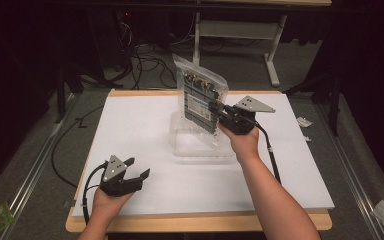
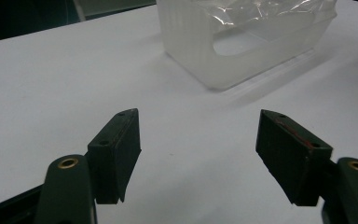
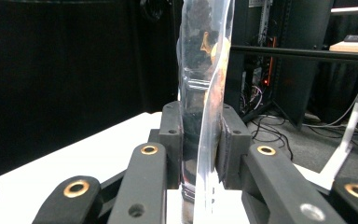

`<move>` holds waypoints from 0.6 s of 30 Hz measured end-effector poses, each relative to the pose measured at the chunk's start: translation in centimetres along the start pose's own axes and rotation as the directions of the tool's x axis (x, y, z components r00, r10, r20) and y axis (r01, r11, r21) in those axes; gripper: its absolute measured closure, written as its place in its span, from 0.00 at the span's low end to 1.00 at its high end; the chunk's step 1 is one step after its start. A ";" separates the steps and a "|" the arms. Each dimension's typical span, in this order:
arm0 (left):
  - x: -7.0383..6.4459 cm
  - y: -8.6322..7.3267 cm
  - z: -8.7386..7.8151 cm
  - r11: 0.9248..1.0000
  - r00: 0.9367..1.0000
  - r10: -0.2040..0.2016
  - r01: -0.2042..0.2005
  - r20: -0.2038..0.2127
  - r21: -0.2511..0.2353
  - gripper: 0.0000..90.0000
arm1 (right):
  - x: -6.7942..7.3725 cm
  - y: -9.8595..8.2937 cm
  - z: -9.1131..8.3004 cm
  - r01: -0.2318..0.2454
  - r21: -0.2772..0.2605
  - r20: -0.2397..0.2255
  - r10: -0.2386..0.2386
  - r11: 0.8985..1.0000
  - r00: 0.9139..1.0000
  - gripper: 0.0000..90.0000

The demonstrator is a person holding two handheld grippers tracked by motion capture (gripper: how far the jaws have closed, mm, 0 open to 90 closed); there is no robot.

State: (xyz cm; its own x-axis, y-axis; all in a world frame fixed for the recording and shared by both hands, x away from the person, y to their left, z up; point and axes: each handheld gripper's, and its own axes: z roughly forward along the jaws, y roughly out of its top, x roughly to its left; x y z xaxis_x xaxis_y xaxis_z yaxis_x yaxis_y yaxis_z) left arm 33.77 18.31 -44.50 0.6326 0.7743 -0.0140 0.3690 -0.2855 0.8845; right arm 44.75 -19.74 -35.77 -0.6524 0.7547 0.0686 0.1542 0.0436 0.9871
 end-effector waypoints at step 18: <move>-0.1 0.0 0.0 1.000 1.000 -0.012 0.012 0.006 -0.002 0.35 | 0.2 -1.7 2.0 0.017 0.038 0.000 -0.017 0.999 1.000 0.85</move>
State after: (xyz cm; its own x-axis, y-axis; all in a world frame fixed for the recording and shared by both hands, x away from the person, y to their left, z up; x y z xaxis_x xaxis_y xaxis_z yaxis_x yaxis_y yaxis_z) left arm 33.71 18.21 -44.48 0.6327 0.7740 -0.0272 0.3747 -0.2752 0.8854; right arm 45.86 -18.36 -37.69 -0.6548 0.7541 0.0514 0.1708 0.0814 0.9819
